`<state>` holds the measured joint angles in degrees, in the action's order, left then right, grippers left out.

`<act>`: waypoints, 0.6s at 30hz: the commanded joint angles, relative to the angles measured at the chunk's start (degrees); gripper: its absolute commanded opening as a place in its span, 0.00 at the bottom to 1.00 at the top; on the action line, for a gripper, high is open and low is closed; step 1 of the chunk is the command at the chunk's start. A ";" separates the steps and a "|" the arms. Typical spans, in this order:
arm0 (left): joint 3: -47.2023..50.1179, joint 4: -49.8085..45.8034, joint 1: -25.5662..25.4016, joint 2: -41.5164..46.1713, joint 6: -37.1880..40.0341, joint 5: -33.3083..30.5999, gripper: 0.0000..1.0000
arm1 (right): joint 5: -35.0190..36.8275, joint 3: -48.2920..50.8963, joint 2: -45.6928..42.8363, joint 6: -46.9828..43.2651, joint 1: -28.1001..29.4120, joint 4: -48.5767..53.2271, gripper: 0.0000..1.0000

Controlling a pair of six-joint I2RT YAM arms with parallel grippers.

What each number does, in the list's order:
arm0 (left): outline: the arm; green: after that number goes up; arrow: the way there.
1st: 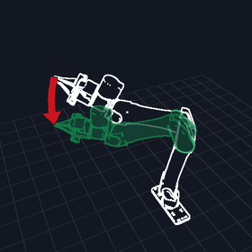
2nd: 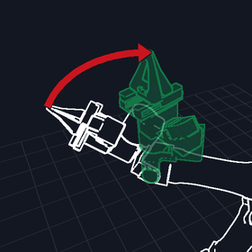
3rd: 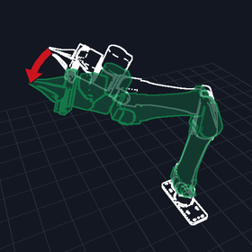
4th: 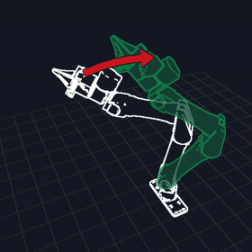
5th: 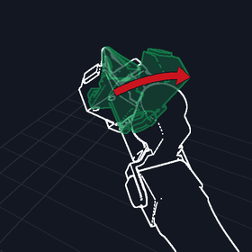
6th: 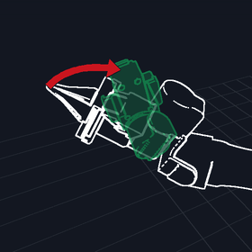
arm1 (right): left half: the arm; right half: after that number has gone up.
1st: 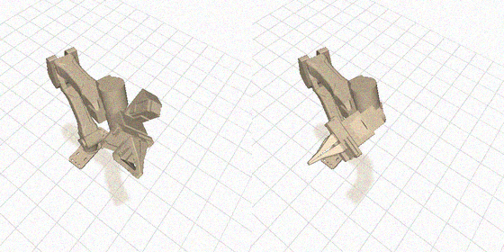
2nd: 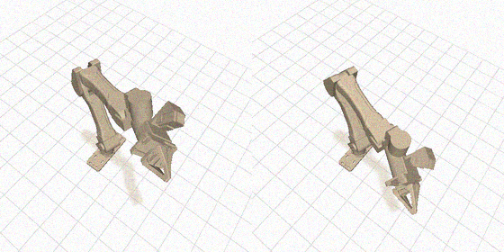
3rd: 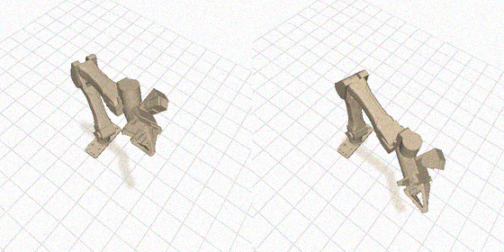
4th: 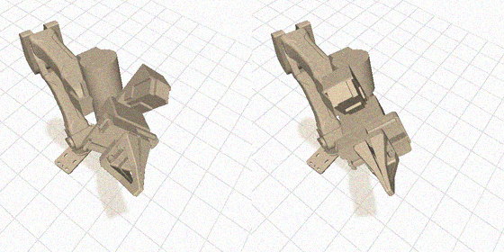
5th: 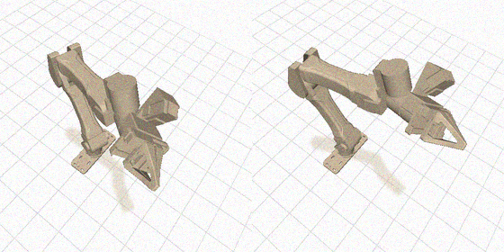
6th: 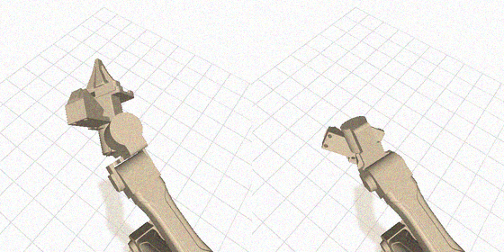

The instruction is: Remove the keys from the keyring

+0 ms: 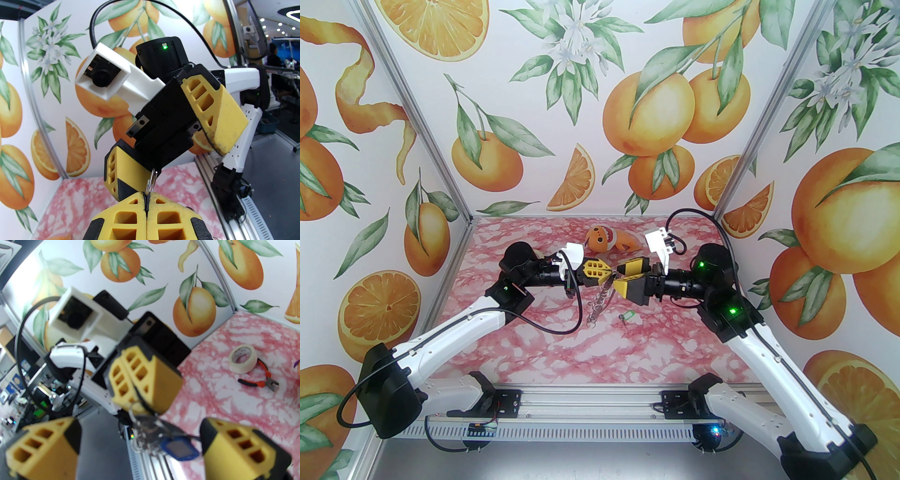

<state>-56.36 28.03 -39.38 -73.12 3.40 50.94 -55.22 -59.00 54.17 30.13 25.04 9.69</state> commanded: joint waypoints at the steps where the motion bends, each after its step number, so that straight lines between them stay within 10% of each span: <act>1: -2.48 0.00 0.37 0.70 0.46 -1.00 0.00 | -2.68 -2.68 1.35 -0.43 -0.30 1.66 0.83; 18: -2.18 -0.84 0.36 1.98 1.35 -2.70 0.00 | -0.13 -3.79 -0.22 -8.05 -0.43 9.62 0.82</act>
<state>-56.36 27.20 -39.38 -73.01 3.81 49.30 -55.53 -62.15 55.37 24.32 24.82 16.69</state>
